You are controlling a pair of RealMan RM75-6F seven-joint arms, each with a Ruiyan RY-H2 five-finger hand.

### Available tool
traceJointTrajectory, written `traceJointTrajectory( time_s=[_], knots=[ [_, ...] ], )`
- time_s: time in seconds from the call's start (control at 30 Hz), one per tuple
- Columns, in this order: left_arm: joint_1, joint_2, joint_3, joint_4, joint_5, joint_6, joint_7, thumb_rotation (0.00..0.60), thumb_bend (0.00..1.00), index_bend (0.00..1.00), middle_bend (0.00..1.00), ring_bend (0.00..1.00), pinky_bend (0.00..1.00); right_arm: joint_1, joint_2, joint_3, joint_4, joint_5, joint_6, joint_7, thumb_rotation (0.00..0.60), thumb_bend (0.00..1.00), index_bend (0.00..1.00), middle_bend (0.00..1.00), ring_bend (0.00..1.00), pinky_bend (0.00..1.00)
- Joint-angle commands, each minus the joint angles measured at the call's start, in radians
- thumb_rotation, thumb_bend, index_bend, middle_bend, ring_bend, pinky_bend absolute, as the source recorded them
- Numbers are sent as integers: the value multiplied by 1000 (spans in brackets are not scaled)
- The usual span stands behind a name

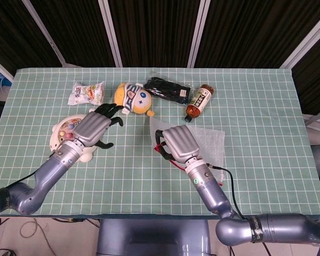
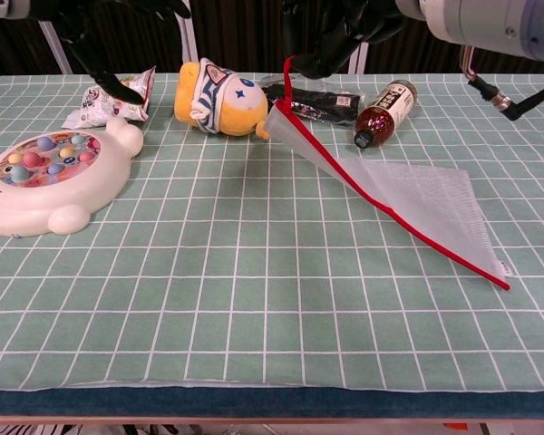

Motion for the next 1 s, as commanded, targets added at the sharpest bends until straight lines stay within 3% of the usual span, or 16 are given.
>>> traceJointTrajectory(
  time_s=[0.03,0.4,1.0],
  knots=[
    [-33,-34,-4,17,-23,-24,-23,600,168,370,70,0,89,7,5,0,-1,8,2,6,600,642,677,1000,1000,992],
    [-94,-130,-2,78,21,2,-72,600,199,402,69,0,89,26,24,-11,-14,23,15,31,600,647,678,1000,1000,992],
    [-163,-195,12,117,58,-30,-171,600,229,423,67,0,89,48,36,-28,-24,39,35,60,600,664,680,1000,1000,992]
  ],
)
